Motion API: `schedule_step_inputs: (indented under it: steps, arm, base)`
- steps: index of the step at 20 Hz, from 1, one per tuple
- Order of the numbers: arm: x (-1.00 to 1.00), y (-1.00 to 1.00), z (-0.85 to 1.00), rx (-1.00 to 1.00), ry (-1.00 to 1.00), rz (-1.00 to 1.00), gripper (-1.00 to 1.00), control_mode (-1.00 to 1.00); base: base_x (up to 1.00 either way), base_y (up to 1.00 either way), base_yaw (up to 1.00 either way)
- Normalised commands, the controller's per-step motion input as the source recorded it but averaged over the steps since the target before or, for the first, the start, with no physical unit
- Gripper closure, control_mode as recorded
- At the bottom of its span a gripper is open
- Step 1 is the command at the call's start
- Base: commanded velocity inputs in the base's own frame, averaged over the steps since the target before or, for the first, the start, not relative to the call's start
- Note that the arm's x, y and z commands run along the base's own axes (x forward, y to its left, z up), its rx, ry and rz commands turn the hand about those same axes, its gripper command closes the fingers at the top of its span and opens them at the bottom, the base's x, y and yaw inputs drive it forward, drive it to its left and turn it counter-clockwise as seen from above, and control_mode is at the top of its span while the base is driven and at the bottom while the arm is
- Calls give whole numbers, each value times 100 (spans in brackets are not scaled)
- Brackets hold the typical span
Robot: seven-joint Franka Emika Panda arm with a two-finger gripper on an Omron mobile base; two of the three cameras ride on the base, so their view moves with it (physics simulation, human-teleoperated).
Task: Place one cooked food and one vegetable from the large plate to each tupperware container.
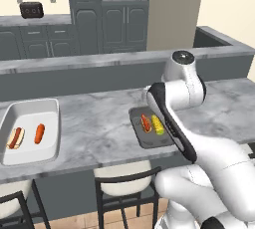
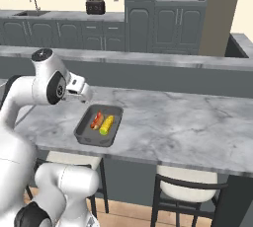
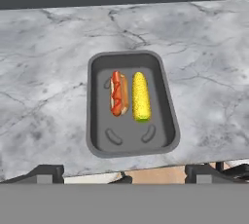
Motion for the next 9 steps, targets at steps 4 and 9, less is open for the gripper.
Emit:
schedule_step_inputs:
  steps: [4,9]
  arm:
    - [-73,37,14,0,0,1,-100,-100]
    - [-68,71,13,-9,-3,0,-100,-100]
  base:
    - [0,0,0]
    - [0,0,0]
